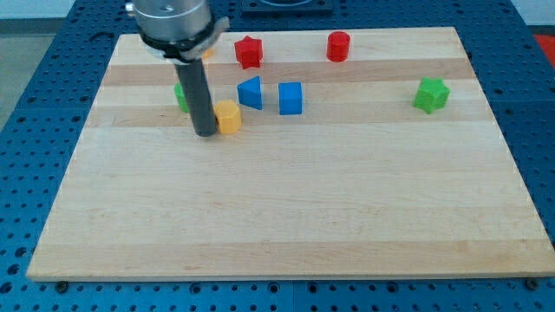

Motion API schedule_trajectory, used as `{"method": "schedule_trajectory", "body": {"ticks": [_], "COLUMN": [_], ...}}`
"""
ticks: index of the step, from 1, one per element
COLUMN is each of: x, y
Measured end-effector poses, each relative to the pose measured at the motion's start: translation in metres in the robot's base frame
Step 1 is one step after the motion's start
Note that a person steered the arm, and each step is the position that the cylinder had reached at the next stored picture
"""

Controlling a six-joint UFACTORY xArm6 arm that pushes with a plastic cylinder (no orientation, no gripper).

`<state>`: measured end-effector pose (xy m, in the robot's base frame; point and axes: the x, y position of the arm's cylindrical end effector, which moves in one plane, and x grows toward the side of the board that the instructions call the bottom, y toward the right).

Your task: Push the green circle towards center left

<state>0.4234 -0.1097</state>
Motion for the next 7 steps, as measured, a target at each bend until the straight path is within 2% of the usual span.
{"method": "schedule_trajectory", "body": {"ticks": [1,3,4,5,6,7], "x": [0.016,0.016,-0.007,-0.052,-0.105,-0.114], "y": [-0.003,-0.107,-0.134,-0.136,-0.092,-0.063]}}
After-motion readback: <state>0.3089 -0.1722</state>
